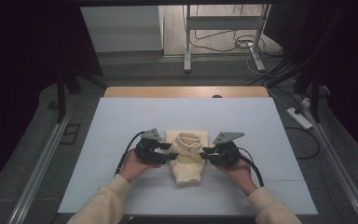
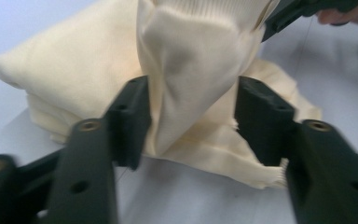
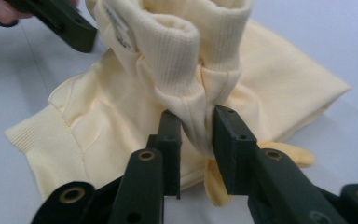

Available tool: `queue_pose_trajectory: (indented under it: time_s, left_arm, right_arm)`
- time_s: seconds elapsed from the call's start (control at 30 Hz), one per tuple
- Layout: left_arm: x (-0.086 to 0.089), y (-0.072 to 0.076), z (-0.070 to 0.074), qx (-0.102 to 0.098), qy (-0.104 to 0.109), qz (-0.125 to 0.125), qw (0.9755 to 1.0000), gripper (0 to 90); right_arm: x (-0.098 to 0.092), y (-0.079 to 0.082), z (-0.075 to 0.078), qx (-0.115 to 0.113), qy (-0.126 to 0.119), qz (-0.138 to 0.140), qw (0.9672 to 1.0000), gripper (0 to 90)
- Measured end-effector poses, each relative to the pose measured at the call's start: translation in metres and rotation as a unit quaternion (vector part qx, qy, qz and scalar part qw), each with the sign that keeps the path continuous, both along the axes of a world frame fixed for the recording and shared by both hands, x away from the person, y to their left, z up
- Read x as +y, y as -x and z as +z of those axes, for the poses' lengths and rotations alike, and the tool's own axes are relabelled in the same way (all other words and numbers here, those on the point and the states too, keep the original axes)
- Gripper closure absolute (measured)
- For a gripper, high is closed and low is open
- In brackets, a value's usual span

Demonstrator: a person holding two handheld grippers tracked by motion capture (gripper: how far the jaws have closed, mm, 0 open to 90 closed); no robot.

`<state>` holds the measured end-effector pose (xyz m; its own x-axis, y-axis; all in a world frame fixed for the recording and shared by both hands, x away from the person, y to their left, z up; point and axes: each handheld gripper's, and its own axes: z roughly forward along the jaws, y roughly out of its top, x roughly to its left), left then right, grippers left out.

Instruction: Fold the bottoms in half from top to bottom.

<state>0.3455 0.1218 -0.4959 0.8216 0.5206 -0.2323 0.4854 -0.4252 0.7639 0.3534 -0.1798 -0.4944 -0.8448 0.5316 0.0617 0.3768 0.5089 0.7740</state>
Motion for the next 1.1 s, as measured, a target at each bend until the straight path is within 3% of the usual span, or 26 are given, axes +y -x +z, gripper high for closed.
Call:
queue_pose_trajectory:
  time_s: [0.1,0.27,0.5,0.6,0.7,0.8,0.93,1.1]
  left_arm:
    - [0.007,0.005,0.009,-0.002,0.010,0.010,0.9999,35.1]
    - [0.018,0.010,0.021,-0.016,0.018,0.023,0.9994,33.6]
    - [0.029,0.006,0.028,-0.021,0.030,0.050,0.9980,32.7]
    - [0.028,0.004,0.025,-0.019,0.022,0.055,0.9981,32.6]
    - [0.026,0.001,0.023,-0.015,0.016,0.054,0.9983,32.2]
    - [0.026,0.001,0.022,-0.016,0.012,0.053,0.9984,32.1]
    - [0.028,0.001,0.021,-0.015,0.011,0.057,0.9982,32.0]
    - [0.028,0.000,0.020,-0.012,0.009,0.056,0.9983,31.9]
  right_arm:
    - [-0.006,0.002,0.007,0.007,-0.008,-0.014,0.9998,60.1]
    - [-0.019,0.007,0.021,0.003,-0.029,-0.034,0.9990,49.0]
    - [-0.024,0.001,0.028,0.013,-0.041,-0.045,0.9981,48.2]
    - [-0.015,-0.003,0.029,0.021,-0.039,-0.031,0.9985,56.6]
    - [-0.001,-0.008,0.031,0.031,-0.036,-0.017,0.9987,73.3]
    - [0.015,-0.011,0.032,0.031,-0.019,0.002,0.9993,82.4]
    - [0.033,-0.012,0.033,0.031,-0.010,0.025,0.9992,88.9]
    - [0.043,-0.009,0.030,0.034,-0.003,0.041,0.9986,89.3]
